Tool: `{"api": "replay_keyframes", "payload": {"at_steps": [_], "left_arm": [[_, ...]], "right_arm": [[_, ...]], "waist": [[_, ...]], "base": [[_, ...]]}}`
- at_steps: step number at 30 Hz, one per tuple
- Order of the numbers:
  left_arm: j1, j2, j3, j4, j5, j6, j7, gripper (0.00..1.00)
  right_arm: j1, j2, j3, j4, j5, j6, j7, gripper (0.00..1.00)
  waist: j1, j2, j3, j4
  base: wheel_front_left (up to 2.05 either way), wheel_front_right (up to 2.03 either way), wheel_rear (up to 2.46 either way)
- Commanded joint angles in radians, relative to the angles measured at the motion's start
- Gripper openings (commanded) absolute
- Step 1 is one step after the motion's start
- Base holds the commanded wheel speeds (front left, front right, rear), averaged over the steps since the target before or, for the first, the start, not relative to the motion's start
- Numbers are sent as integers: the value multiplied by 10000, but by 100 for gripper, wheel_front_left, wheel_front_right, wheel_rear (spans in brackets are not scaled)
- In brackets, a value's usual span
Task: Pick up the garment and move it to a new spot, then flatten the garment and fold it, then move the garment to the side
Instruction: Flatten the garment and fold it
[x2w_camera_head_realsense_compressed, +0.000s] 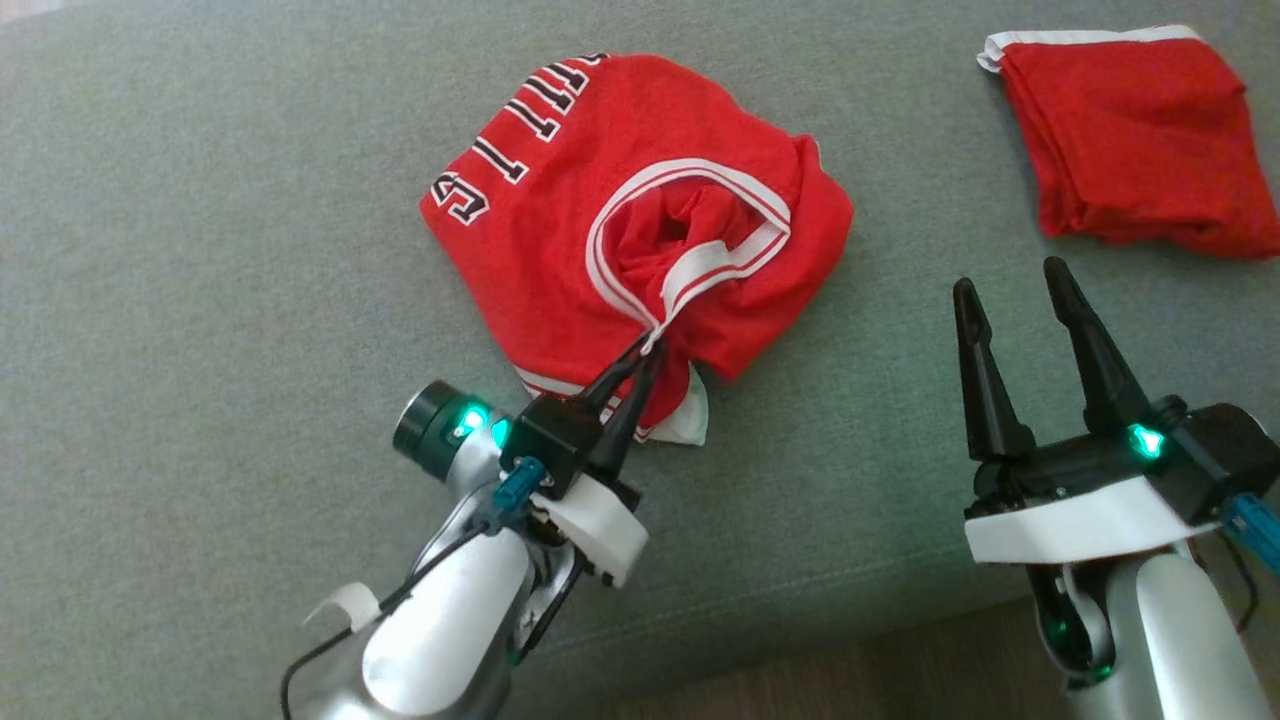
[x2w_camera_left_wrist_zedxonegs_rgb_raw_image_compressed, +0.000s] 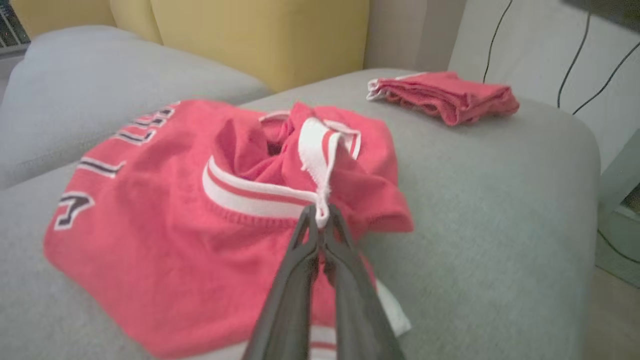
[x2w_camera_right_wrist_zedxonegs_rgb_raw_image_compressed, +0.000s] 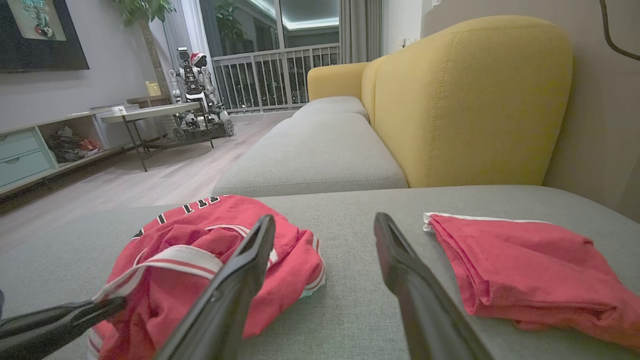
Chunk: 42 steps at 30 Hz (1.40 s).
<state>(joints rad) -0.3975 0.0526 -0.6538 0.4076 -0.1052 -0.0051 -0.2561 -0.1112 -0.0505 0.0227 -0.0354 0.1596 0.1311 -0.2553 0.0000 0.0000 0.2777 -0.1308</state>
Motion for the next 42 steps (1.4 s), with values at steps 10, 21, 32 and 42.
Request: {"api": "replay_keyframes", "payload": {"at_steps": [10,21,32,42], "left_arm": [[-1680,140,160,-1604,-1661,-1150,554,0],[-7015,43,2358,-2147,-7317,-1039,4167,0],[-8379,176,2430,462,-9909,1637,3487,0],[-5417,1625,2801,1755,-9905,1432,2694,0]], "right_arm": [[-260,3,286,-309,197,-4,-65,100],[-528,3,471,-297,516,-4,-65,100],[-415,3,298,-316,638,-4,-65,100],[-296,3,367,-338,640,-4,-65,100]], "waist": [[0,0,-459,-221],[0,0,-982,-1120],[0,0,-1043,-1149],[0,0,-913,-914]], "base": [[0,0,0],[0,0,0],[0,0,0],[0,0,0]]}}
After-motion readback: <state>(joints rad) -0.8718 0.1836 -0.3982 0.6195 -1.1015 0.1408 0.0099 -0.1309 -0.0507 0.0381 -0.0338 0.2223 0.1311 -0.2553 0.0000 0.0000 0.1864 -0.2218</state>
